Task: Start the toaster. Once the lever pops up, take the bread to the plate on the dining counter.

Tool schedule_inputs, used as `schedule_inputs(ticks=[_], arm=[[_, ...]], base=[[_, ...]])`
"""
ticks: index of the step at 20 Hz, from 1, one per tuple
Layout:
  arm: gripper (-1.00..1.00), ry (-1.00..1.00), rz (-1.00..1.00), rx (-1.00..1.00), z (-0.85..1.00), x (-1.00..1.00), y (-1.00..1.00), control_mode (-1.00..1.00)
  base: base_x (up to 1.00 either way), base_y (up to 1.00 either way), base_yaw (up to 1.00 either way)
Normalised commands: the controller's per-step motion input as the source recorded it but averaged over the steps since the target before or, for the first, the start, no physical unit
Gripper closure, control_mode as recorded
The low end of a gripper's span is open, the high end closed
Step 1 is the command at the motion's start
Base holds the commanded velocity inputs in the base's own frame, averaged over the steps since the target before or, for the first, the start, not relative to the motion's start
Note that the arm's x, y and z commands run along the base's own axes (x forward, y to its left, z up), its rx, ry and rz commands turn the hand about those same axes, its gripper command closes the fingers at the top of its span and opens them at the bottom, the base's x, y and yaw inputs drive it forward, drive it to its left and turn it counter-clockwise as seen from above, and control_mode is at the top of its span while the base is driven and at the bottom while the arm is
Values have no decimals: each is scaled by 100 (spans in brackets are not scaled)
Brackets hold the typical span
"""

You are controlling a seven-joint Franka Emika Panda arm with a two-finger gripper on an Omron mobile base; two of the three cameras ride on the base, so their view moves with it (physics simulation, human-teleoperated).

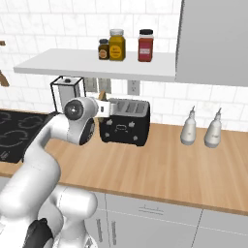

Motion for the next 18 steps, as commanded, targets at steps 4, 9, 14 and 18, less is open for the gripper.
schedule_inputs(ticks=[4, 9, 14, 18], arm=[[100, 36, 0, 0, 0, -79, 0, -100], [100, 34, 0, 0, 0, -75, 0, -100], [100, 17, 0, 3, 0, -38, 0, -100], [100, 16, 2, 3, 5, -23, 3, -100]], base=[[0, 0, 0], [0, 0, 0], [0, 0, 0], [0, 0, 0]])
